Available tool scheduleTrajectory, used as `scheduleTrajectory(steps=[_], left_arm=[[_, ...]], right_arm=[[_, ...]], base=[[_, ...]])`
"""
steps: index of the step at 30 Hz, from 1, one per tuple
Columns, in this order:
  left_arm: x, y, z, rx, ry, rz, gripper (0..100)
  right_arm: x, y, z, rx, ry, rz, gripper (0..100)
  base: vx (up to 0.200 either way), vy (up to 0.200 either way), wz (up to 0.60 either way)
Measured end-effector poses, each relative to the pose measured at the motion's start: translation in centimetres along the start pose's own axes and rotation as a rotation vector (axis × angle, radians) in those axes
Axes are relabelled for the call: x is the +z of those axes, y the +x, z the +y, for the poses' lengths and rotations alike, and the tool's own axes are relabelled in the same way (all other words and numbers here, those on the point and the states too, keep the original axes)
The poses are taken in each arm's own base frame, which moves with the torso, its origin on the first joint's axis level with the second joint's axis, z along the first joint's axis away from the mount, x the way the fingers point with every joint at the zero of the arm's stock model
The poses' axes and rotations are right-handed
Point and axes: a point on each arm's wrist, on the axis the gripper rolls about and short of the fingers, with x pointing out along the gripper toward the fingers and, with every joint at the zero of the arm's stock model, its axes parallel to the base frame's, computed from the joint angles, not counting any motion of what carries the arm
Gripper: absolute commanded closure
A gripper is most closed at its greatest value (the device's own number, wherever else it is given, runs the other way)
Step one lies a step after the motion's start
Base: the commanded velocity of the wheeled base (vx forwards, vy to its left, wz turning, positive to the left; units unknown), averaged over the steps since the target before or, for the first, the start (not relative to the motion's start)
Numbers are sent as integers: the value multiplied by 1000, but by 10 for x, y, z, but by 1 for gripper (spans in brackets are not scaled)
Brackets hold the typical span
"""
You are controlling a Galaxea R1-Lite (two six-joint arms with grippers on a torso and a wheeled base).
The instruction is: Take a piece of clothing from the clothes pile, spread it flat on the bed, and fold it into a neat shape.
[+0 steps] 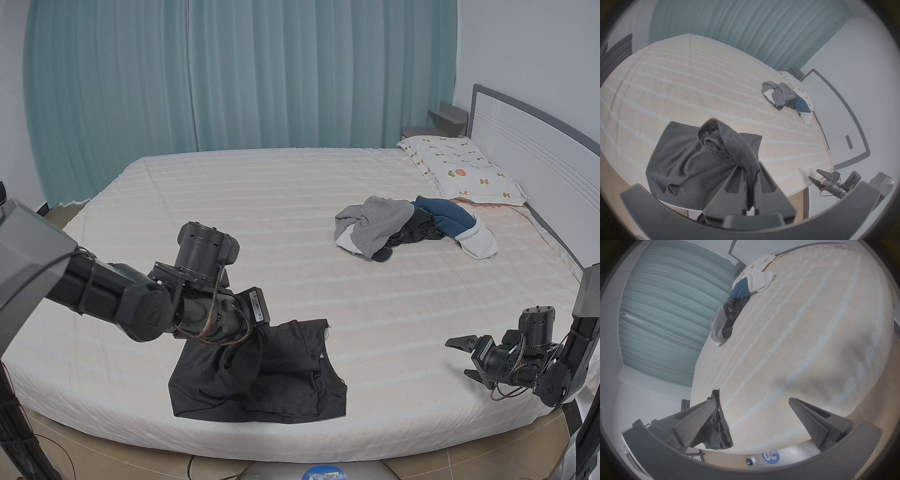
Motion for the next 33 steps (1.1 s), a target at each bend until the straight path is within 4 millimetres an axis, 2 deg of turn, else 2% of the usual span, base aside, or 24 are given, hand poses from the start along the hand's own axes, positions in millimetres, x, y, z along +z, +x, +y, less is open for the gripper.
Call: scheduleTrajectory(steps=[2, 3, 10, 20, 26, 33], left_arm=[[-4, 11, -1, 13, 3, 14, 100], [-6, 15, -1, 18, 3, 22, 0], [-18, 39, -11, 18, -40, 58, 0], [-22, 40, -9, 32, -145, 65, 0], [-21, 27, 13, 61, -237, 61, 0], [-27, 5, 53, 67, -320, 23, 0]], right_arm=[[0, 0, 0, 0, -1, 1, 0], [0, 0, 0, 1, -1, 2, 0], [-1, 0, 1, 1, -3, 5, 0], [-2, 0, 0, -2, -3, 7, 0], [-3, 0, 0, -3, -4, 12, 0], [-4, 1, -1, -6, -3, 15, 0]], base=[[0, 0, 0], [0, 0, 0], [0, 0, 0], [0, 0, 0], [0, 0, 0], [0, 0, 0]])
